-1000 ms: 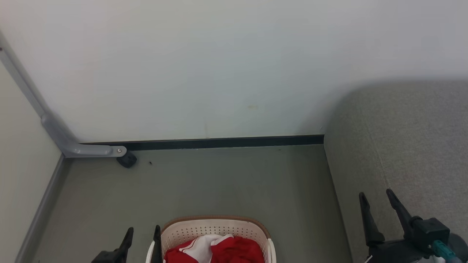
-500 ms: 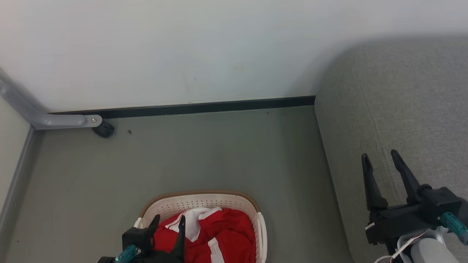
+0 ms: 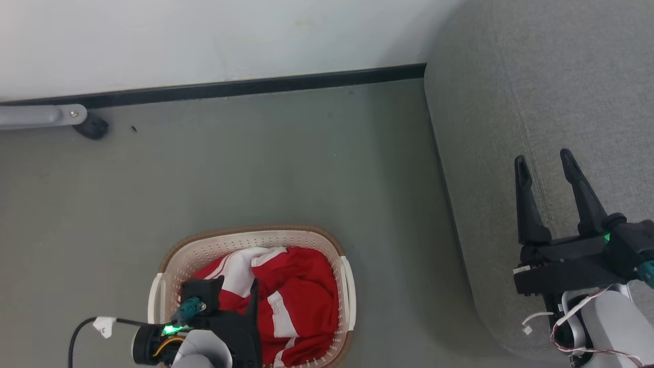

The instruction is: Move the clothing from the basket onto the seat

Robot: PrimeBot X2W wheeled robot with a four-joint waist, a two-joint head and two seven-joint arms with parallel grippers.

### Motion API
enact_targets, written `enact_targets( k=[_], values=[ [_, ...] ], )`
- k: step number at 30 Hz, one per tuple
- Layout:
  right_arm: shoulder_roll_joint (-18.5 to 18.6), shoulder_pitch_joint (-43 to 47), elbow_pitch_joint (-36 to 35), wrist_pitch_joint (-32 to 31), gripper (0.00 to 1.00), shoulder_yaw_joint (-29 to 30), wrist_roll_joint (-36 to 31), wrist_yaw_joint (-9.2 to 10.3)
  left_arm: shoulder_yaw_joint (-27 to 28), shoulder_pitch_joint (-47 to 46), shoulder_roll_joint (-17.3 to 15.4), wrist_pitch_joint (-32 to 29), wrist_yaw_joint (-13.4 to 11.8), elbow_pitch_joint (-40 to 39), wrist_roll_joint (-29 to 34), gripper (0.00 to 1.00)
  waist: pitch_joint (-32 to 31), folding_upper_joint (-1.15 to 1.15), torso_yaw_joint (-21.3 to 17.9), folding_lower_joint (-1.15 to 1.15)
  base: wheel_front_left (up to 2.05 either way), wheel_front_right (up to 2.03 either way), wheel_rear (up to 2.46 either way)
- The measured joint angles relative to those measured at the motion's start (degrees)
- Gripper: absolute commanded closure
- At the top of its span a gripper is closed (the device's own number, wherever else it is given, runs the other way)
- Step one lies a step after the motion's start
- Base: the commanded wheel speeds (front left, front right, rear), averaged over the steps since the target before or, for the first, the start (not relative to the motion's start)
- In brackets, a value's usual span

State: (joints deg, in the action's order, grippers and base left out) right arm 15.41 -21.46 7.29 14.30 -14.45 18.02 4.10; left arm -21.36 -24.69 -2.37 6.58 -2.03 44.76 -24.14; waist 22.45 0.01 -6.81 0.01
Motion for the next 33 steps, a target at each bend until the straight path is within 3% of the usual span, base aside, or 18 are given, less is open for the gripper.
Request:
enact_targets(
  k=[17,33],
  values=[
    [-0.42,-5.21,-8.72,0.26,0.00,1.40,-0.71,1.00,-7.53,-10.24,0.10,-4.32,-0.04,5.75,-5.06,0.00,13.29,0.00,-4.66,-0.01,0.00,0.00,0.00],
    [-0.44,-7.10,-13.86,0.33,0.00,2.60,-1.97,1.53,-9.22,-18.14,0.04,-6.22,-0.25,12.57,-7.38,0.00,24.32,0.00,-7.08,0.00,0.00,0.00,0.00]
  ],
)
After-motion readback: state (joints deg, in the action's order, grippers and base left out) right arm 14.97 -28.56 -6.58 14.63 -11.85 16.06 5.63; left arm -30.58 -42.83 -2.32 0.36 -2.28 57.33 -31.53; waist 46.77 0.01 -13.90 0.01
